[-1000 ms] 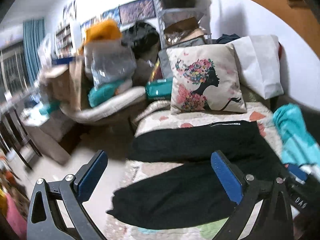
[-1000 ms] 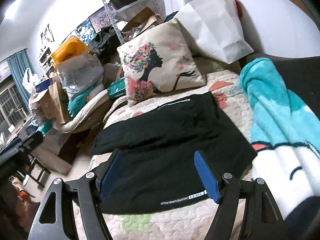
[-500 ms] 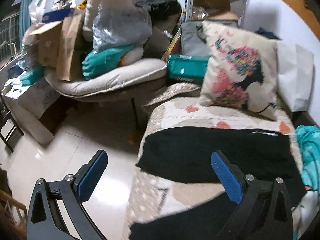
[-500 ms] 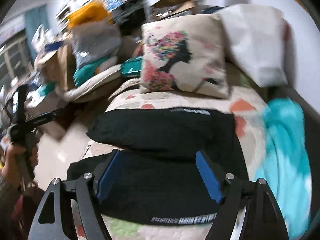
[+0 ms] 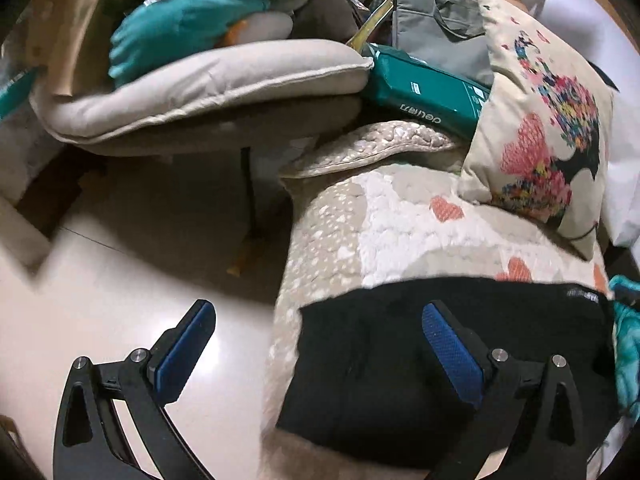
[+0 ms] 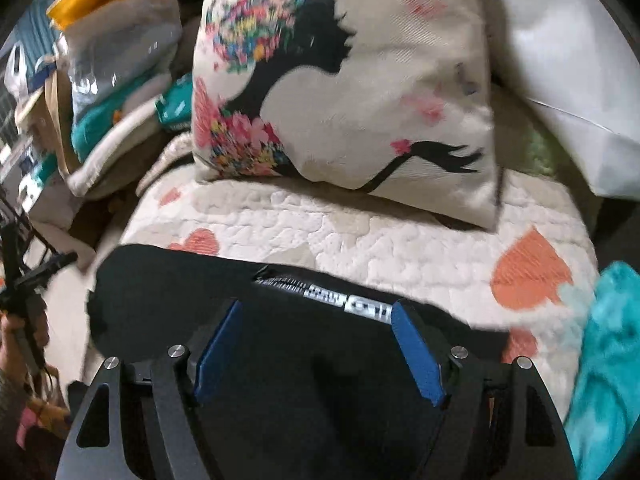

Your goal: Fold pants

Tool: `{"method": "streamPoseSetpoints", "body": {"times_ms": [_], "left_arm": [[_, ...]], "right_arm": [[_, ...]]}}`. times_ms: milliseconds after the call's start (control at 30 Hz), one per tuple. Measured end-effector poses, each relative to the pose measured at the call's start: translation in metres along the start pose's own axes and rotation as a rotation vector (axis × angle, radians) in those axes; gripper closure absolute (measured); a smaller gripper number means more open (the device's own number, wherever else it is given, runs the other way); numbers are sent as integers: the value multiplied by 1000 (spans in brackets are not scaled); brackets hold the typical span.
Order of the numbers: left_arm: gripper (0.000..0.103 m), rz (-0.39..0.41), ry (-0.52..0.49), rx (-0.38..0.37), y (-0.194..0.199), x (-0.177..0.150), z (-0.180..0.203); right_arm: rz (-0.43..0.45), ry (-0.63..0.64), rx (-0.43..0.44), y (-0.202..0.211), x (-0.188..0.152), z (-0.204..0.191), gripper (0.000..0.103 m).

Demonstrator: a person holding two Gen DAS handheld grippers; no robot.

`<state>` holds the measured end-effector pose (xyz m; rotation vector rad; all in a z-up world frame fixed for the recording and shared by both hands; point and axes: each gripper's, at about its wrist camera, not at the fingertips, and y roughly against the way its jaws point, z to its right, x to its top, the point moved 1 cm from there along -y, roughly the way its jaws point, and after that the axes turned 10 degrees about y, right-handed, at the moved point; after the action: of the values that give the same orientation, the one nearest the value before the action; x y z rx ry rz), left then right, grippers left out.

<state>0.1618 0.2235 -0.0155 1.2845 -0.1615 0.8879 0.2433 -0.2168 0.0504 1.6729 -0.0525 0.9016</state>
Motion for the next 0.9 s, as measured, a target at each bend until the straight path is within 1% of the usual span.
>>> {"method": "streamPoseSetpoints", "body": {"times_ms": [167, 333, 467, 567, 667, 700, 733, 767, 800, 833, 867, 900], "left_arm": [[0, -1, -3, -38, -24, 8, 6], [0, -37, -77, -48, -47, 8, 19], [0, -87, -118, -67, -66, 6, 26], [0, -116, -160, -84, -74, 0, 32], [1, -135, -201, -103, -78, -8, 40], [4, -148, -215, -118, -78, -10, 43], [20, -154, -216, -137, -77, -11, 44], [36, -157, -202, -154, -72, -12, 45], [46, -148, -201, -148, -68, -12, 46], [70, -143, -210, -152, -62, -12, 48], [91, -146, -212, -163, -60, -13, 49], [93, -161, -204, -178, -56, -13, 49]], "right_arm": [[-40, 73, 39, -36, 12, -5, 22], [-64, 122, 76, -60, 18, -9, 22], [-89, 152, 102, -76, 21, -8, 22], [-123, 183, 120, -86, 19, -8, 22], [-128, 203, 125, -93, 18, -8, 22], [-125, 203, 123, -94, 17, -9, 21], [-122, 206, 118, -94, 17, -10, 23], [-119, 210, 119, -93, 16, -12, 34], [-116, 214, 131, -92, 15, -15, 44], [-116, 213, 156, -89, 14, -18, 66], [-116, 215, 152, -86, 13, -21, 73], [-113, 223, 140, -83, 12, -23, 76]]}}
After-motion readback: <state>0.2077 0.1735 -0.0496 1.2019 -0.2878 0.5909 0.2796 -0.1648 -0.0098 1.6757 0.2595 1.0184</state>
